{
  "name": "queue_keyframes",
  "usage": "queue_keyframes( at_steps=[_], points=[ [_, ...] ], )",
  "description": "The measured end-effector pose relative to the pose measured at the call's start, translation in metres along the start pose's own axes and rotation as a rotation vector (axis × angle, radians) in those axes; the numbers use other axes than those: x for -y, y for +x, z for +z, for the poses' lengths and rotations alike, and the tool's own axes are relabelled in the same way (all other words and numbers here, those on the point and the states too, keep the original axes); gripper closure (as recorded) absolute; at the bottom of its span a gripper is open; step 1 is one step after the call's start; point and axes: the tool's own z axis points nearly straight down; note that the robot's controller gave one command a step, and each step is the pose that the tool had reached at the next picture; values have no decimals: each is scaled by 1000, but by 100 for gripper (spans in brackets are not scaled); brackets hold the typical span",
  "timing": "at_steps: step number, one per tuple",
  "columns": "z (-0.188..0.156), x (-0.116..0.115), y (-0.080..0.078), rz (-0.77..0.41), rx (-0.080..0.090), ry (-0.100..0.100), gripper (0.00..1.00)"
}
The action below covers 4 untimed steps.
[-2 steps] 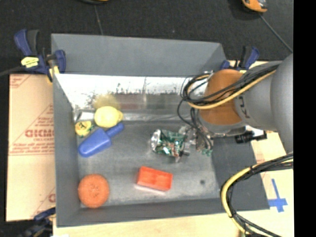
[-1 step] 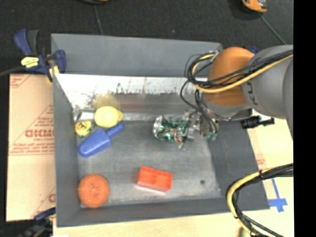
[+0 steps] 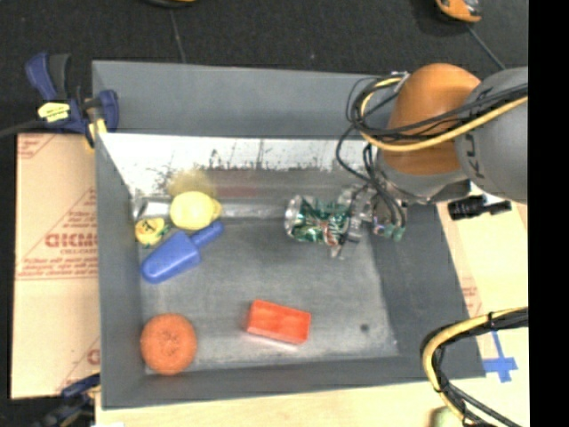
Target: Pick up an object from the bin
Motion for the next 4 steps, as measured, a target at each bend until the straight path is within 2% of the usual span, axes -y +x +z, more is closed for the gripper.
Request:
queue_keyframes(
  at_steps=[1,2,3,4],
  points=[
    [72,-13,-2,38,10,-2,100],
    [108,-22,2,90,14,-4,100],
    [45,-30,2,70,10,-2,100],
    [-31,-36,-12,69,7,-1,100]
  ],
)
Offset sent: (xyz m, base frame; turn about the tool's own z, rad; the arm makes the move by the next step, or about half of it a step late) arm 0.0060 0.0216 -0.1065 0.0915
